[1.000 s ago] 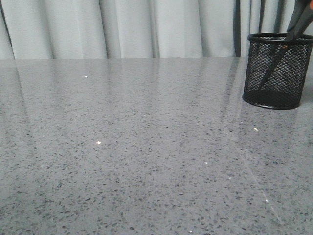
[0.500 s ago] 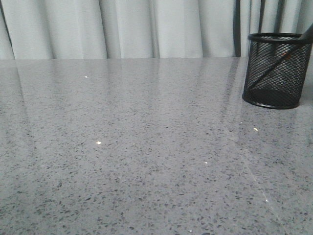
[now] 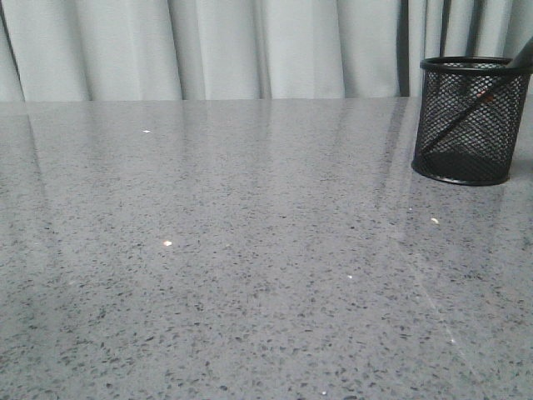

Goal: Put scissors into bucket

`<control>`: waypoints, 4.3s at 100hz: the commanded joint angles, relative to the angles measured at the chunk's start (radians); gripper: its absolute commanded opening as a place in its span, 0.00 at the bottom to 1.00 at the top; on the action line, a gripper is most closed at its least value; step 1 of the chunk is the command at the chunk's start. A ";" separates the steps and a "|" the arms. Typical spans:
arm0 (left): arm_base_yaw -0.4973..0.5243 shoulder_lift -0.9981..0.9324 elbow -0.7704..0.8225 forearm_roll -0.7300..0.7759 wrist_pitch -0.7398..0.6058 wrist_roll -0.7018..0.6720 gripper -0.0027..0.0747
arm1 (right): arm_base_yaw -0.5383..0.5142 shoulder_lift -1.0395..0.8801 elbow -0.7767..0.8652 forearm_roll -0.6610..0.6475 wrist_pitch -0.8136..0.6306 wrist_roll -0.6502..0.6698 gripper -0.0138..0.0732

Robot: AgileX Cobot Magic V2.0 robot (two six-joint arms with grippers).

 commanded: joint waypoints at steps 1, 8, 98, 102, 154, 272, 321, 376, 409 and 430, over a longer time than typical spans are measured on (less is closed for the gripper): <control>-0.009 -0.061 0.099 0.003 -0.164 -0.022 0.01 | 0.014 -0.178 0.140 0.045 -0.157 -0.037 0.11; -0.009 -0.104 0.195 0.003 -0.193 -0.022 0.01 | 0.021 -0.344 0.331 0.052 -0.284 -0.055 0.11; -0.009 -0.134 0.461 0.001 -0.394 -0.022 0.01 | 0.021 -1.148 1.140 -0.028 -0.718 -0.057 0.11; -0.009 -0.134 0.461 0.001 -0.394 -0.022 0.01 | 0.021 -1.148 1.140 -0.028 -0.718 -0.057 0.11; -0.007 -0.134 0.477 0.025 -0.398 -0.022 0.01 | 0.021 -1.148 1.140 -0.028 -0.718 -0.057 0.11; 0.714 -0.467 0.921 0.025 -0.198 -0.476 0.01 | 0.021 -1.146 1.140 -0.028 -0.716 -0.057 0.11; 0.714 -0.467 0.921 0.025 -0.198 -0.476 0.01 | 0.021 -1.146 1.148 -0.028 -0.716 -0.057 0.11; 0.714 -0.467 0.921 0.025 -0.198 -0.476 0.01 | -0.105 -1.148 1.618 -0.323 -1.202 0.158 0.11; 0.714 -0.467 0.921 0.025 -0.198 -0.476 0.01 | -0.105 -1.150 1.630 -0.311 -0.893 0.158 0.11; 0.714 -0.467 0.921 0.025 -0.198 -0.476 0.01 | -0.105 -1.150 1.630 -0.311 -0.909 0.158 0.11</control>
